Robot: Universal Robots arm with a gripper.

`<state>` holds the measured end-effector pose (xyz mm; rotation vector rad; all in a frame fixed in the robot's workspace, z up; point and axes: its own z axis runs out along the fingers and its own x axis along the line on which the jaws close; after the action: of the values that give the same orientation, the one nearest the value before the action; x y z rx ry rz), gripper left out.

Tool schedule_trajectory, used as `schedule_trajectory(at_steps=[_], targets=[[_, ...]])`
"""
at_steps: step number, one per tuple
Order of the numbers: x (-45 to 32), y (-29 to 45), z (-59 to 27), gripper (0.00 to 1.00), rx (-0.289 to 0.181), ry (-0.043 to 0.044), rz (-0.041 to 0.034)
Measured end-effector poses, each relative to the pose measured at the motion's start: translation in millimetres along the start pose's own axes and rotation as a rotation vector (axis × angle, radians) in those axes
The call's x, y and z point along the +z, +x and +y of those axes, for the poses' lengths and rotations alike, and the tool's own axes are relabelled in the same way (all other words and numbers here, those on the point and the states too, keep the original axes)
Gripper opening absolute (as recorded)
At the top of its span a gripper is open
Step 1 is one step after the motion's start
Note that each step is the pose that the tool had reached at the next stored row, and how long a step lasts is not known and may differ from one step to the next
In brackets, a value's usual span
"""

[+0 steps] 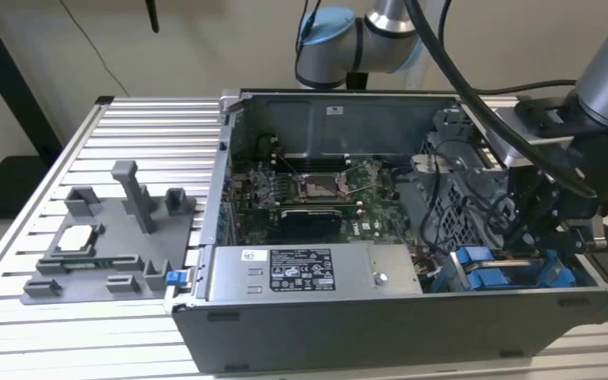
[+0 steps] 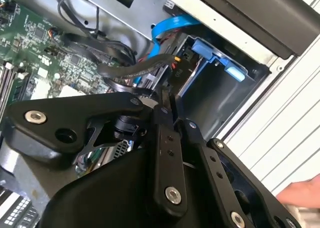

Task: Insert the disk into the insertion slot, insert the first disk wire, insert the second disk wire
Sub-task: 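Insert the second disk wire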

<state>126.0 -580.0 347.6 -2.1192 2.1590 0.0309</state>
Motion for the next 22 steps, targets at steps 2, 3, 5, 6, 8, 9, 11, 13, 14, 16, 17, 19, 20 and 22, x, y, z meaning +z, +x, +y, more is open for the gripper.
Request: schedule_trajectory(at_steps=[2,3,5,6,8,9,11,13,14,16,17,19,20,22], targets=[[0.6,0.1,-0.9,0.00,-0.001,0.0017,-0.0008],[0.9,0.1,-1.3,0.00,-0.002,0.0026,-0.0013],[1.6,0.3,-2.1,0.00,-0.003,0.0039,-0.0021],[2.0,0.3,-2.5,0.00,-0.003,0.0042,-0.0023],[2.6,0.3,-3.0,0.00,-0.003,0.0044,-0.0026],[3.0,0.4,-3.1,0.00,-0.003,0.0045,-0.0027],[3.5,0.4,-3.3,0.00,-0.003,0.0045,-0.0027],[4.1,0.5,-3.4,0.00,-0.003,0.0045,-0.0027],[4.5,0.5,-3.5,0.00,-0.003,0.0045,-0.0027],[5.3,0.5,-3.5,0.00,-0.003,0.0045,-0.0029],[5.6,0.6,-3.5,0.00,-0.003,0.0045,-0.0028],[6.3,0.7,-3.5,0.00,-0.003,0.0045,-0.0024],[6.6,0.7,-3.4,0.00,-0.003,0.0046,-0.0022],[7.1,0.8,-3.4,0.00,-0.003,0.0048,-0.0025]])
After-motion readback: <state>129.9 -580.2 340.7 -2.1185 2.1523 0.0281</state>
